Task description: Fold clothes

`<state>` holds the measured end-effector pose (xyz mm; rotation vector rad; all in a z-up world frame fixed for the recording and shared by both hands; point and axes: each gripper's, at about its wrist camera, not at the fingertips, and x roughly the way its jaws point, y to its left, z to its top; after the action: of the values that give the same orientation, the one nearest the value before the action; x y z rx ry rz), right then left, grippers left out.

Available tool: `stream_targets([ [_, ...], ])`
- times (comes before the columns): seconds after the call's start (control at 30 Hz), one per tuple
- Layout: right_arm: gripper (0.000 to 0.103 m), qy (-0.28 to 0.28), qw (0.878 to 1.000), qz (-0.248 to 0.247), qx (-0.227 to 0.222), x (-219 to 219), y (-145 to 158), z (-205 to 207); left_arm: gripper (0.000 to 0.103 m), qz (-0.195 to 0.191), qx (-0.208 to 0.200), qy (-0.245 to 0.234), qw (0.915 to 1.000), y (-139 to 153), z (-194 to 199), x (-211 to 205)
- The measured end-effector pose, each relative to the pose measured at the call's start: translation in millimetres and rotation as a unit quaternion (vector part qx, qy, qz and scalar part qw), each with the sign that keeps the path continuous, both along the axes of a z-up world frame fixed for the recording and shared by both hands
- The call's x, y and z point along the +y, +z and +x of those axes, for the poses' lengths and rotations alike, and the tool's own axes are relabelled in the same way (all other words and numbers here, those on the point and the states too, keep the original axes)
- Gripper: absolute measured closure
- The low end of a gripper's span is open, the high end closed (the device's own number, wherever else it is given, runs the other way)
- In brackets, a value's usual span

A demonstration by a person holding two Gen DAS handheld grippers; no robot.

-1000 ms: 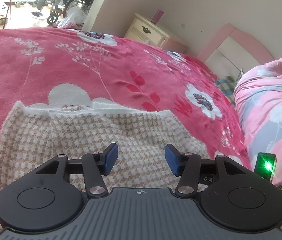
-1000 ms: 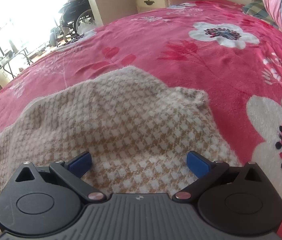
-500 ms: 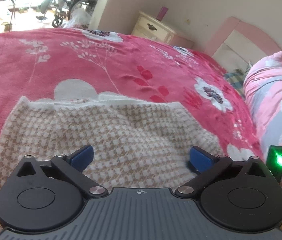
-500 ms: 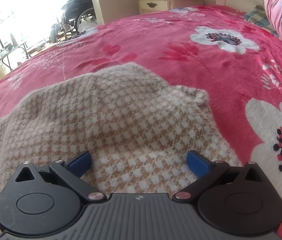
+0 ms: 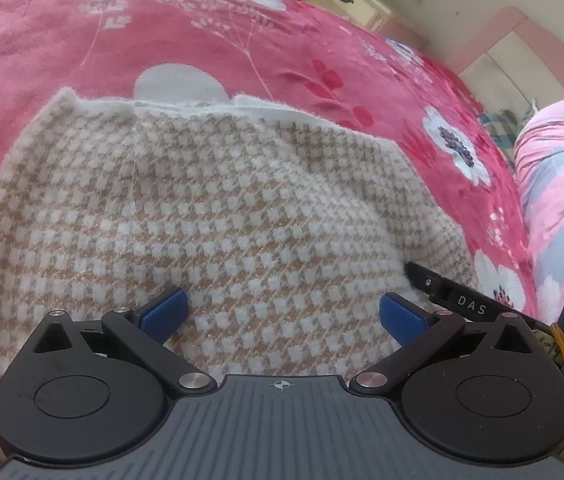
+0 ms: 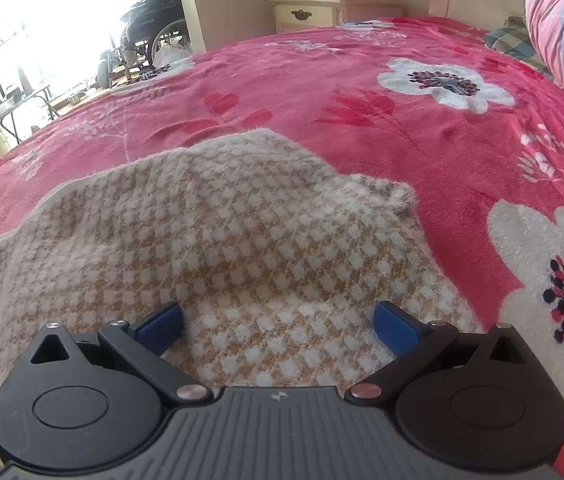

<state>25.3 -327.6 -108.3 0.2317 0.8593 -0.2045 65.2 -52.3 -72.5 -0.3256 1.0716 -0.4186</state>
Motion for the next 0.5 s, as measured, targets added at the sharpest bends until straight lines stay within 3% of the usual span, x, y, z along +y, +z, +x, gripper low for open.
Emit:
stream_targets([
  [0.2, 0.000, 0.000, 1.000, -0.001, -0.001, 0, 0, -1, 0.000, -0.003, 0.019, -0.002, 0.9998, -2, 3, 1],
  [0.43, 0.000, 0.006, 1.000, -0.009, -0.009, 2, -2, -4, 0.000, 0.053, 0.019, -0.036, 0.9978, -5, 3, -16],
  [0.5, 0.000, 0.007, 1.000, -0.008, -0.013, 2, -2, -5, 0.000, 0.051, 0.016, -0.036, 0.9979, -5, 1, -15],
])
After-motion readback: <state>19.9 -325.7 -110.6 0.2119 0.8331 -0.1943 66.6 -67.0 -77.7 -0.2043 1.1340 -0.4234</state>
